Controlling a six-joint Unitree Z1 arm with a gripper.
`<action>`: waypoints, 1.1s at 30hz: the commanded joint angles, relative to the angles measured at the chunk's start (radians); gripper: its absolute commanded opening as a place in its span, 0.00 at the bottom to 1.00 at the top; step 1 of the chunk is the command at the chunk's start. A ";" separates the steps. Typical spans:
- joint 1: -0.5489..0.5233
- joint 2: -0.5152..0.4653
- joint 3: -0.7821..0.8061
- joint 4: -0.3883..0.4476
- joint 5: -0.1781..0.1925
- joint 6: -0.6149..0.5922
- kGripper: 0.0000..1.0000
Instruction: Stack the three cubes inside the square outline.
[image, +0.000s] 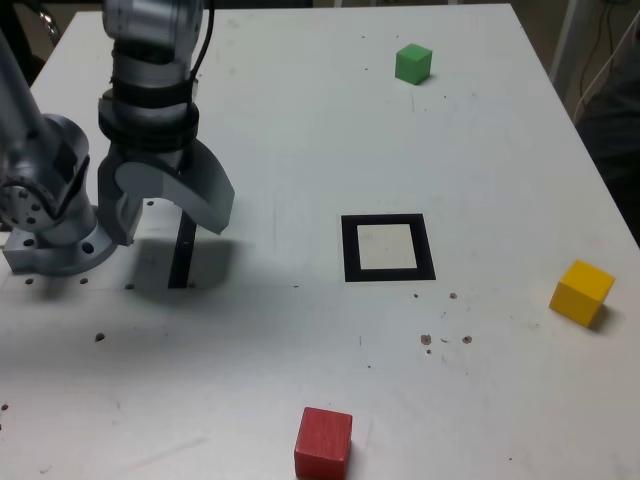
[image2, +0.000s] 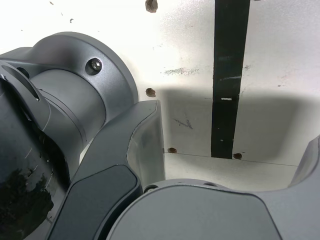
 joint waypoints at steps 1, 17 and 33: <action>-0.002 -0.005 -0.008 0.010 -0.003 -0.002 0.99; -0.169 0.025 -0.147 0.093 -0.052 -0.116 0.99; -0.486 0.144 -0.459 0.224 -0.069 -0.427 0.99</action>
